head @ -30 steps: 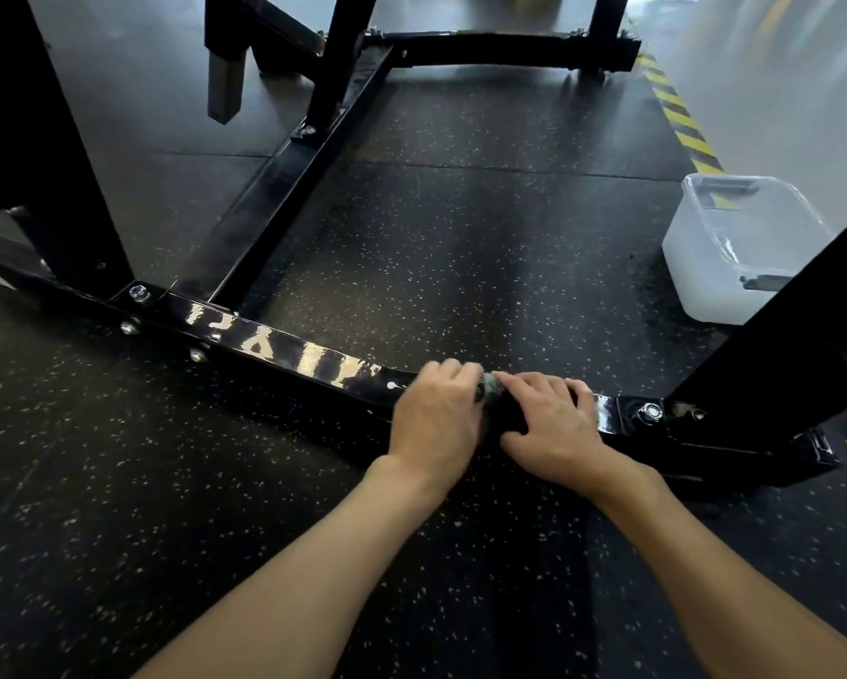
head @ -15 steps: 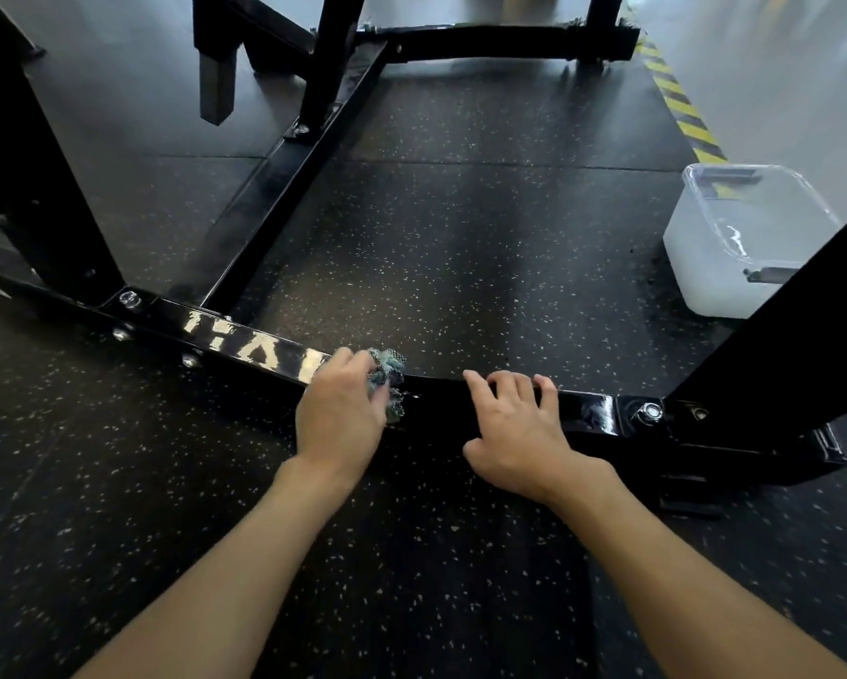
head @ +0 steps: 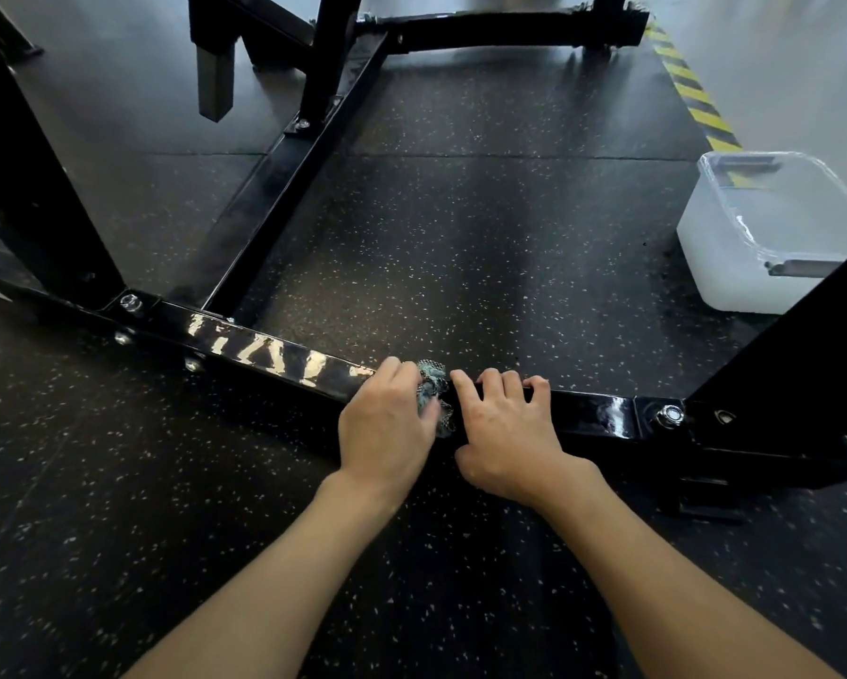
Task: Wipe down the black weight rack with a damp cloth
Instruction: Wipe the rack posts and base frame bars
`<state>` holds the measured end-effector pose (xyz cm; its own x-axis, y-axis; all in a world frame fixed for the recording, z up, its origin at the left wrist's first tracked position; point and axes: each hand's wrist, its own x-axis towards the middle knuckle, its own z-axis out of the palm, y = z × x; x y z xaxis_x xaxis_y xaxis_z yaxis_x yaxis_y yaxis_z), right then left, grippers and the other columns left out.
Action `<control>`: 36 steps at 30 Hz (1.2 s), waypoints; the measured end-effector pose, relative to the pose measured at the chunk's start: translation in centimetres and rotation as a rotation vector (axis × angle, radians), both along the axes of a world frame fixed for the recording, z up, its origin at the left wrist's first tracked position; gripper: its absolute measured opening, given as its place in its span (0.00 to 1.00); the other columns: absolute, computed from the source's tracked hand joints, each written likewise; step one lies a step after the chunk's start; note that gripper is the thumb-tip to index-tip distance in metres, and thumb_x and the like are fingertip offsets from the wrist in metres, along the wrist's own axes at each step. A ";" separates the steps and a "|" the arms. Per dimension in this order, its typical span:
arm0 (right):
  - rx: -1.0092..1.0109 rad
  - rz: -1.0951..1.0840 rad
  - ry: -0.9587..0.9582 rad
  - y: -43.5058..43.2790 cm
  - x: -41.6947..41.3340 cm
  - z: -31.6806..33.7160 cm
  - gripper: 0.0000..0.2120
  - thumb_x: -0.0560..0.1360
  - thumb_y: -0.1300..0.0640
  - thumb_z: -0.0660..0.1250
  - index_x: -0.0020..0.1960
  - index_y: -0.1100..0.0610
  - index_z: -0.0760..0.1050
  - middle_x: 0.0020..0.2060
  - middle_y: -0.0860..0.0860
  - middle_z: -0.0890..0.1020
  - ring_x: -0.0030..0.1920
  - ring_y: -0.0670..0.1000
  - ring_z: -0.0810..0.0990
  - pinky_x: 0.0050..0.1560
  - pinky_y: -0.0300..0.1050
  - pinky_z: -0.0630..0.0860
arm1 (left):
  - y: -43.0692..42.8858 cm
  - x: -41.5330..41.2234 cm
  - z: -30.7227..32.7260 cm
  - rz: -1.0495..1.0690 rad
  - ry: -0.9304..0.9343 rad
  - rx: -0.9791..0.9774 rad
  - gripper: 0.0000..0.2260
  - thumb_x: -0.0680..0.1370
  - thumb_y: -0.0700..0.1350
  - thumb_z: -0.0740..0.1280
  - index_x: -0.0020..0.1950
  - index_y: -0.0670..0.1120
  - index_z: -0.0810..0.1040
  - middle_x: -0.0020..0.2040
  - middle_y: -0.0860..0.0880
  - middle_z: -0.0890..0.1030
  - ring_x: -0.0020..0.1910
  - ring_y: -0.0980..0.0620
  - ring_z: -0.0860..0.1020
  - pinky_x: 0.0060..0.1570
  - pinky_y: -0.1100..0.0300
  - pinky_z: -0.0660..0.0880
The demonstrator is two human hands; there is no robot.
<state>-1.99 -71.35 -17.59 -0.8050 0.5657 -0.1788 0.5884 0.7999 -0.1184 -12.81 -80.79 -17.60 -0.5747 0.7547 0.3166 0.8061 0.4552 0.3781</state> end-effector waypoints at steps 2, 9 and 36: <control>0.010 0.007 0.001 0.0 0.1 0.0 0.40 0.72 0.48 0.62 0.79 0.52 0.47 0.69 0.56 0.64 0.69 0.58 0.62 0.71 0.62 0.51 | 0.1 -1.7 0.0 0.002 0.024 -0.013 0.08 0.75 0.46 0.73 0.44 0.44 0.76 0.41 0.49 0.75 0.36 0.48 0.75 0.35 0.59 0.68; 0.013 0.008 -0.002 0.0 0.0 0.0 0.41 0.71 0.48 0.63 0.79 0.53 0.47 0.69 0.56 0.64 0.69 0.59 0.62 0.71 0.62 0.51 | 0.5 0.3 -0.6 -0.040 0.065 0.027 0.11 0.71 0.43 0.76 0.41 0.45 0.74 0.40 0.47 0.76 0.35 0.47 0.76 0.35 0.55 0.73; -0.724 -0.154 0.791 -0.2 -3.0 7.2 0.29 0.76 0.58 0.70 0.74 0.47 0.67 0.55 0.43 0.80 0.50 0.40 0.80 0.54 0.34 0.75 | 0.6 -4.2 9.6 -0.125 -1.525 0.428 0.14 0.80 0.28 0.58 0.54 0.43 0.77 0.49 0.42 0.84 0.43 0.46 0.84 0.36 0.53 0.82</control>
<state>-5.01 -71.54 -10.36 -0.7682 0.6396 0.0273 0.2263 0.3112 -0.9230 -17.00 -80.15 -7.99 -0.4820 0.8298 -0.2813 -0.4095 0.0705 0.9096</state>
